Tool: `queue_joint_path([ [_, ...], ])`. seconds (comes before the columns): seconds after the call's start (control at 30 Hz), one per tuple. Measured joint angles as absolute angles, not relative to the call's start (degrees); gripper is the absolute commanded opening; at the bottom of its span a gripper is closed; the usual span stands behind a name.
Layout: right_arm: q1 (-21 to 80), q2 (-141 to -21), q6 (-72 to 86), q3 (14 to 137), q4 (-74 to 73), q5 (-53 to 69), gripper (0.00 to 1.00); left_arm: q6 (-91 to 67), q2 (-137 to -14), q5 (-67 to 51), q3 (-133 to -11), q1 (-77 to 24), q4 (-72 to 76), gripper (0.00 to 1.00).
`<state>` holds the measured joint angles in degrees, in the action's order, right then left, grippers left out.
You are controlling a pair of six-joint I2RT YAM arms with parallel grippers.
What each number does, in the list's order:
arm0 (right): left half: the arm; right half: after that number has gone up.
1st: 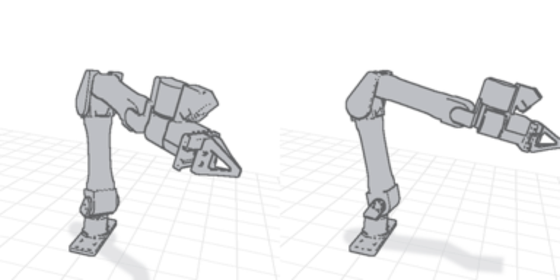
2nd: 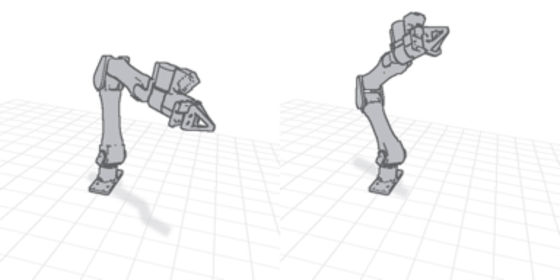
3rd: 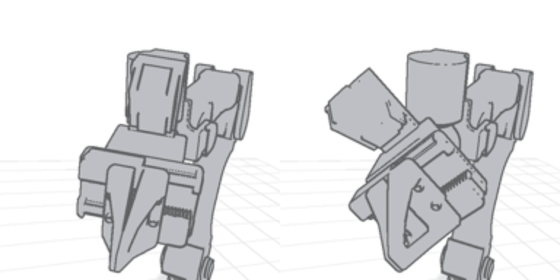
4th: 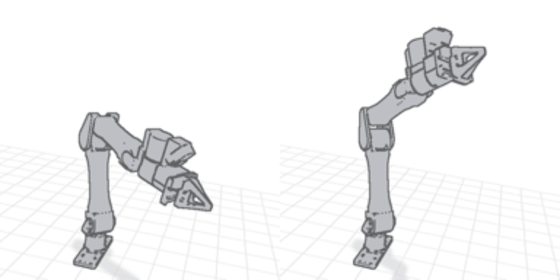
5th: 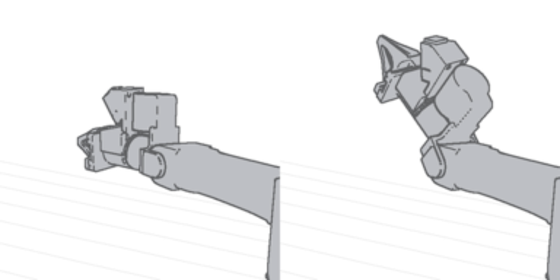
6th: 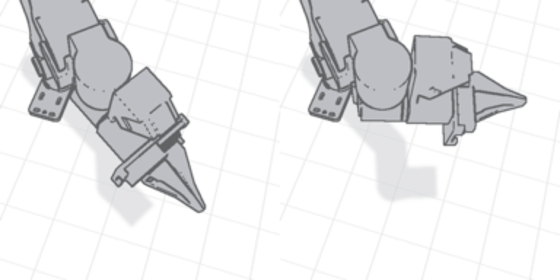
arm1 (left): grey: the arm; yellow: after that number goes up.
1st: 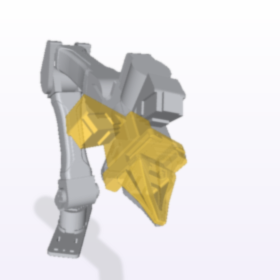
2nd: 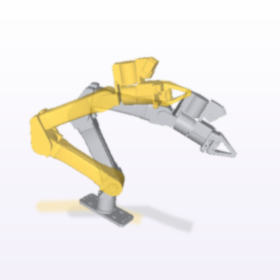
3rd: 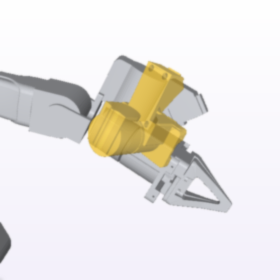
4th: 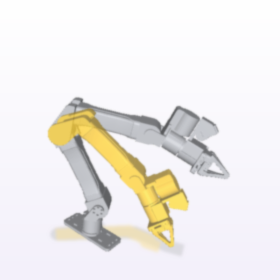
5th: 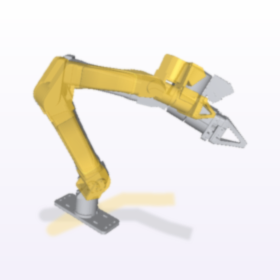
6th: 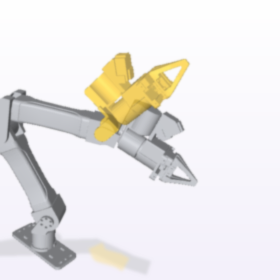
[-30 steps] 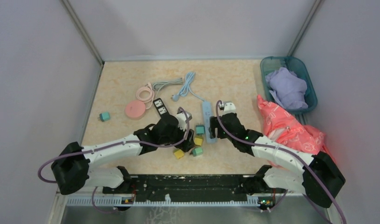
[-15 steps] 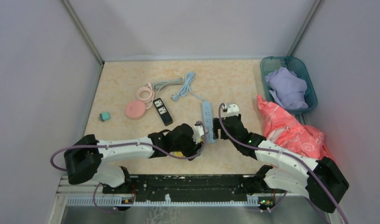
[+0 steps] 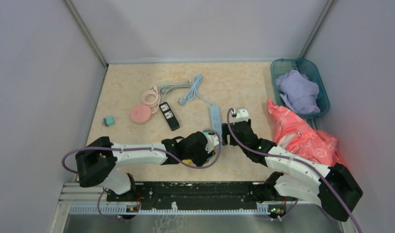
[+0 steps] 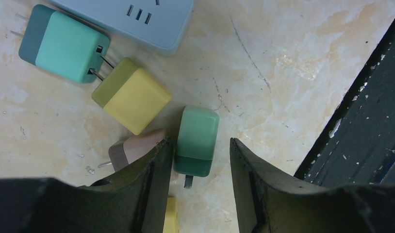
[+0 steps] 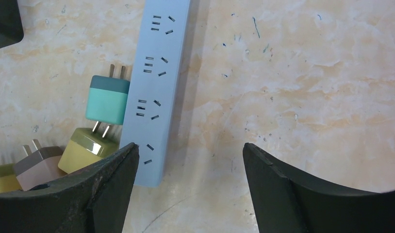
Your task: Insert the plug
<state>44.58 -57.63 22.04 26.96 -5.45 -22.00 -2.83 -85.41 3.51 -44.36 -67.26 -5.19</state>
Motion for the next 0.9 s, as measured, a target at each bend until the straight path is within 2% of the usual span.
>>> queue_joint_path([
  [0.17, 44.6, -57.6, 22.0, 26.9, -5.2, -22.0, 0.79, -2.6, -85.8, 3.7, -44.4, -67.4, -5.6, 0.52],
  [0.47, 44.6, -57.8, 21.6, 26.6, -3.8, -20.6, 0.79, -1.6, -87.0, 4.1, -44.5, -67.4, -5.5, 0.27],
  [0.9, 44.6, -58.7, 19.5, 26.6, -1.3, -14.8, 0.79, -1.2, -82.8, 6.3, -43.1, -67.4, -4.6, 0.1],
])
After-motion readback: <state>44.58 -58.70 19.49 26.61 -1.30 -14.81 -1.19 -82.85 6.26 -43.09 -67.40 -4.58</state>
